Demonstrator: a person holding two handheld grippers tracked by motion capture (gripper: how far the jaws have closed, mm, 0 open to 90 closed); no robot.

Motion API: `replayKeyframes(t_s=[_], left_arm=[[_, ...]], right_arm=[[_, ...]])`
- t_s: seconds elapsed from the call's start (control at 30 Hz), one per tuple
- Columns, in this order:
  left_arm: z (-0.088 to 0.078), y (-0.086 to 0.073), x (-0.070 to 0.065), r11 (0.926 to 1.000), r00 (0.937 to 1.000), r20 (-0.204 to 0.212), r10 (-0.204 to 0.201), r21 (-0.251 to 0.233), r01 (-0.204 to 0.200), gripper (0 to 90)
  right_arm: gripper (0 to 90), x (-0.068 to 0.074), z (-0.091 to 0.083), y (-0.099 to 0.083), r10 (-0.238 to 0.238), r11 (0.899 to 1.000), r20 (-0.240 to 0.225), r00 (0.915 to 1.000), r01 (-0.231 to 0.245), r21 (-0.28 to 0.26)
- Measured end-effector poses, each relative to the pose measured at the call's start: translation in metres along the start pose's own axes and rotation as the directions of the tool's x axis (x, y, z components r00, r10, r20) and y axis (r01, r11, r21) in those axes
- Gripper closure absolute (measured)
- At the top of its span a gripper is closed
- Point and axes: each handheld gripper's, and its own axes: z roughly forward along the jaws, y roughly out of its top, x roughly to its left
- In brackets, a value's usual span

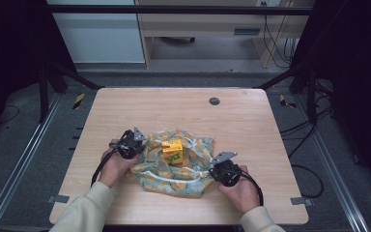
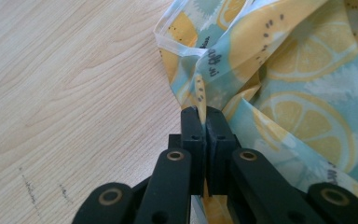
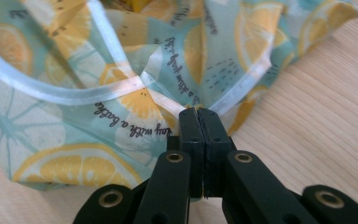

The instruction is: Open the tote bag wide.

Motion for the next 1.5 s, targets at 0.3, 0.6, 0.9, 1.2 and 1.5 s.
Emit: replayKeyframes(t_s=[0.3,0.6,0.9,1.2,1.5], left_arm=[[0.001,-0.003,0.001,1.0,1.0,-0.006,-0.006,0.003,0.006,88.1],[0.0,-0.005,0.0,0.9999,0.9995,-0.032,0.001,0.011,-0.001,88.4],[-0.008,-0.012,-0.005,0.9998,0.9993,-0.032,0.017,0.008,-0.017,87.9],[-0.02,-0.013,-0.006,0.9969,0.9984,-0.057,0.001,-0.079,-0.005,71.3],[-0.059,-0.011,0.0,0.9779,0.9955,-0.052,-0.079,-0.198,0.067,44.8]], right_arm=[[89.7,-0.012,0.004,-0.001,0.019,1.0,0.033,0.9993,-0.02,0.019],[89.7,-0.017,0.005,-0.003,0.029,0.999,0.045,0.9986,-0.03,0.019],[89.5,-0.017,0.004,-0.003,0.031,1.0,0.034,0.999,-0.031,-0.005],[66.6,-0.017,0.001,-0.003,0.046,0.997,0.021,0.9987,-0.044,-0.063],[22.5,-0.02,-0.035,0.003,0.135,0.96,0.079,0.9876,-0.111,-0.259]])
